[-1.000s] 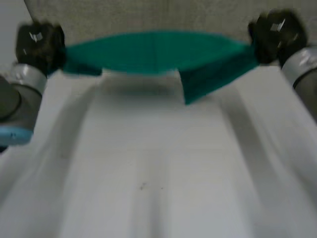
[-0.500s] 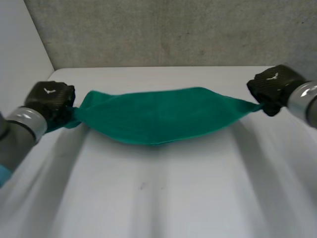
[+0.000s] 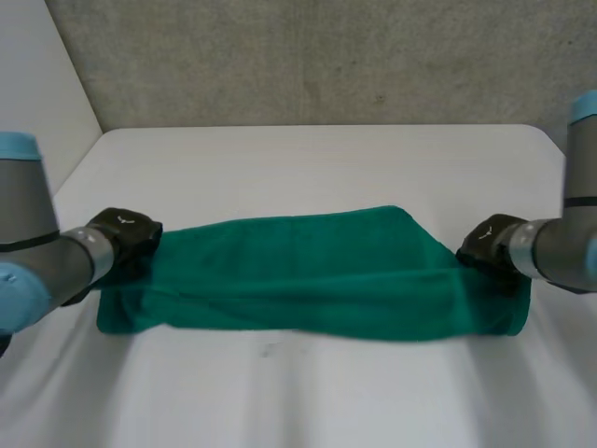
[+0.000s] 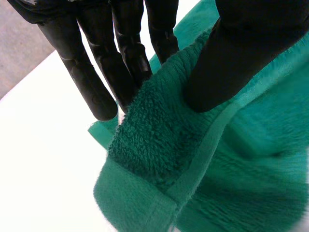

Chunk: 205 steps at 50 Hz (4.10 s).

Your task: Fold the towel.

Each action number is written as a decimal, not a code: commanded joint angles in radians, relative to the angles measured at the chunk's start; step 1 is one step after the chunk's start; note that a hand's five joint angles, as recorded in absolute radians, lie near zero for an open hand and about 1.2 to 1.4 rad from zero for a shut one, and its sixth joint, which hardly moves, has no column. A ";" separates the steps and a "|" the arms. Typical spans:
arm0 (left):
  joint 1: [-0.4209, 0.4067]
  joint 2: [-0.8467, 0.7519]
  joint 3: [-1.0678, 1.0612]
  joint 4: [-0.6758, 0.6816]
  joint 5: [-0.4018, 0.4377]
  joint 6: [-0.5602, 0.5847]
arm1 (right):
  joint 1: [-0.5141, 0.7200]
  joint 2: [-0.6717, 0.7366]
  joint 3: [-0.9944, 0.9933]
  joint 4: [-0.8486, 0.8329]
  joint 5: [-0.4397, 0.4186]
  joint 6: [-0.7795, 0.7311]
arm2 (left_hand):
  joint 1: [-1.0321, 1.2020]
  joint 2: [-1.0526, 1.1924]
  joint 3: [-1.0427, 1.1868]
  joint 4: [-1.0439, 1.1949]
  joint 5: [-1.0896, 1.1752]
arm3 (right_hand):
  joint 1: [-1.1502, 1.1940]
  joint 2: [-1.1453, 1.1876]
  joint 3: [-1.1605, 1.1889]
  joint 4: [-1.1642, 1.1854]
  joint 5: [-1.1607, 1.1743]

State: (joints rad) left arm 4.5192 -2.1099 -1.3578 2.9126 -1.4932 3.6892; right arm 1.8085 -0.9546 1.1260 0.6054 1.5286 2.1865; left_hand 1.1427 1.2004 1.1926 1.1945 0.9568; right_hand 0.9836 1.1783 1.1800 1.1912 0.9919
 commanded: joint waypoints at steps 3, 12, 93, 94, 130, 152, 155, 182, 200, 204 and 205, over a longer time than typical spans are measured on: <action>-0.045 -0.041 0.459 0.210 -0.033 -0.012 | 0.009 0.059 -0.557 -0.177 0.061 0.199 | 0.254 0.196 0.204 0.202 0.265 | 0.413 0.218 0.216 0.205 0.230; -0.043 0.113 0.485 0.599 -0.116 -0.146 | -0.003 -0.114 -0.616 -0.553 0.048 0.460 | 0.254 0.196 0.204 0.202 0.265 | 0.413 0.218 0.216 0.205 0.230; -0.081 -0.326 0.284 0.376 -0.021 -0.021 | -0.043 0.269 -0.207 -0.501 0.079 0.082 | 0.254 0.196 0.204 0.202 0.265 | 0.413 0.218 0.216 0.205 0.230; -0.081 -0.337 0.295 0.376 -0.025 -0.020 | -0.043 0.269 -0.207 -0.501 0.079 0.082 | 0.254 0.196 0.204 0.202 0.265 | 0.413 0.218 0.216 0.205 0.230; -0.068 -0.019 -0.018 0.510 0.013 -0.005 | -0.032 0.005 0.009 -0.455 -0.010 0.314 | -0.762 -0.820 -0.812 -0.814 -0.751 | -0.793 -0.988 -0.990 -1.001 -0.976; -0.060 -0.174 0.124 0.126 0.059 -0.005 | -0.026 0.083 -0.019 -0.345 -0.107 0.343 | -0.301 -0.359 -0.351 -0.353 -0.290 | -0.223 -0.418 -0.420 -0.431 -0.406; -0.055 -0.225 0.181 0.129 0.062 -0.005 | -0.028 0.085 -0.005 -0.345 -0.105 0.348 | -0.339 -0.397 -0.389 -0.391 -0.328 | -0.226 -0.421 -0.423 -0.434 -0.409; -0.037 -0.234 0.271 0.188 0.057 -0.103 | -0.118 -0.015 0.227 -0.397 -0.119 0.346 | -0.964 -1.022 -1.014 -1.016 -0.953 | -0.247 -0.442 -0.443 -0.454 -0.430; 0.018 -0.093 0.063 0.189 0.057 -0.084 | -0.178 0.013 0.311 -0.521 -0.117 0.361 | -0.961 -1.019 -1.011 -1.013 -0.950 | -0.262 -0.457 -0.459 -0.470 -0.445; 0.023 -0.074 0.048 0.189 0.057 -0.086 | -0.204 0.019 0.319 -0.596 -0.104 0.365 | -0.961 -1.019 -1.011 -1.013 -0.950 | 0.413 0.218 0.216 0.205 0.230; 0.023 -0.068 0.045 0.189 0.057 -0.086 | -0.213 0.014 0.324 -0.619 -0.097 0.365 | -0.961 -1.019 -1.011 -1.013 -0.950 | 0.413 0.218 0.216 0.205 0.230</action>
State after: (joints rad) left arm 4.5340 -2.2080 -1.2950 3.1019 -1.4364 3.6057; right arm 1.6347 -0.9488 1.4356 0.0832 1.4115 2.5483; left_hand 0.1977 0.2005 0.2130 0.2028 0.0469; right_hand 0.6319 0.7410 0.7372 0.7196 0.5347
